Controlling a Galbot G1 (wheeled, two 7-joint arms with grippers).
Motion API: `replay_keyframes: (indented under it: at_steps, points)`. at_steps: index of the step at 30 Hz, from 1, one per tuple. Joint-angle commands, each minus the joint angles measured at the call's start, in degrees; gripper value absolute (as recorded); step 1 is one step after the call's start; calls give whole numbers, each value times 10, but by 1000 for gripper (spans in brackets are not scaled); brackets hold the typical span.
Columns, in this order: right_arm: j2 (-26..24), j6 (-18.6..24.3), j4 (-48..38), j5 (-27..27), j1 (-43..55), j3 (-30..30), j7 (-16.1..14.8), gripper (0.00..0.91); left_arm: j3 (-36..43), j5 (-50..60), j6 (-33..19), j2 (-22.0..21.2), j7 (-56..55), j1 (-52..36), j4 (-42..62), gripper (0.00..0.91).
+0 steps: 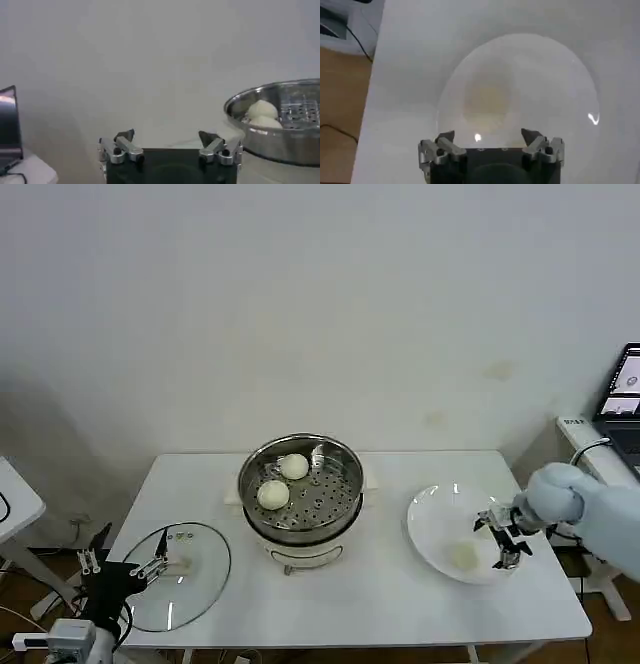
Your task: Take steamed baozi put them in steamer then cover it.
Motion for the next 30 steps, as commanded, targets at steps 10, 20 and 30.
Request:
replay_keyframes:
  at_steps: [10,20,30]
  points:
    - [52,-3,-49,-17,-64,42,22,907,-5,1,-1,-1,1,-3,8,907]
    - [48,-15,-43,-13,-55,38,19,544,-7,0,-1,-3,1,-1,6,907]
    - [37,-20,-33,-7,-53,38,-2,474,-8,-1,-2,-4,0,1,4,907]
